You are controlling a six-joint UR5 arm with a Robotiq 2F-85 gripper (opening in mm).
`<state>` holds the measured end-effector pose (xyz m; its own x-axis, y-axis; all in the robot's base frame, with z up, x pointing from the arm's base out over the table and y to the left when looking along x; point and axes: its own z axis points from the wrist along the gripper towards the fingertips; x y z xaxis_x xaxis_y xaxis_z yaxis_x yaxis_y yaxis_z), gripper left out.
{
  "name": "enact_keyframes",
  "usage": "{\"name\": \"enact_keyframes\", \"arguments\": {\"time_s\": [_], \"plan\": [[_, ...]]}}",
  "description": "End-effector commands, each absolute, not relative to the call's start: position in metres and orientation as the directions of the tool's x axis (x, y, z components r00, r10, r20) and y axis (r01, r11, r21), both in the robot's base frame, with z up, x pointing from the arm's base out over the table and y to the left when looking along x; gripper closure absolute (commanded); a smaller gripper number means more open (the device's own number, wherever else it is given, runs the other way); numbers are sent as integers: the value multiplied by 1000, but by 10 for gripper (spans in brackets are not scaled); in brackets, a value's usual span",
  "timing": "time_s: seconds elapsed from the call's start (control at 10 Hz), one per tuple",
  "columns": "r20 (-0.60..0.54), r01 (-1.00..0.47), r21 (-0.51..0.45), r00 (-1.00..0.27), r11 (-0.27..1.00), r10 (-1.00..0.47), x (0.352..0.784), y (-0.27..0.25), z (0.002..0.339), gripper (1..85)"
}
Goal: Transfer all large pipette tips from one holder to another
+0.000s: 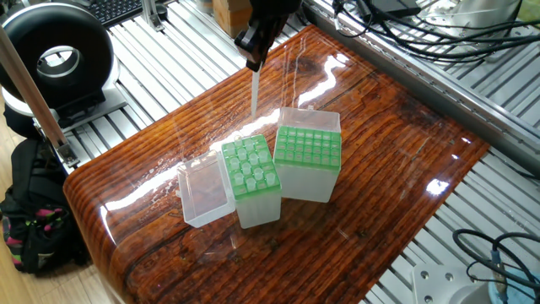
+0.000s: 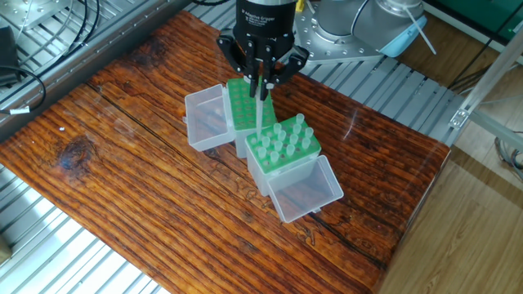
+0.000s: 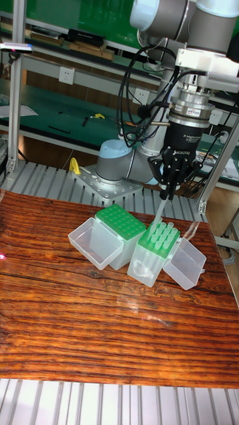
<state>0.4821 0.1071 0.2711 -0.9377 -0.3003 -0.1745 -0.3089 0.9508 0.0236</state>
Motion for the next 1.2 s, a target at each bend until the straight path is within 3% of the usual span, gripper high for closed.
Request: {"name": "enact_keyframes", "arguments": {"time_s": [0.0, 1.1], "plan": [[-181, -316, 28, -935, 948, -306, 483, 108, 274, 770], [-192, -322, 5, -929, 947, -315, 489, 105, 277, 770]]}}
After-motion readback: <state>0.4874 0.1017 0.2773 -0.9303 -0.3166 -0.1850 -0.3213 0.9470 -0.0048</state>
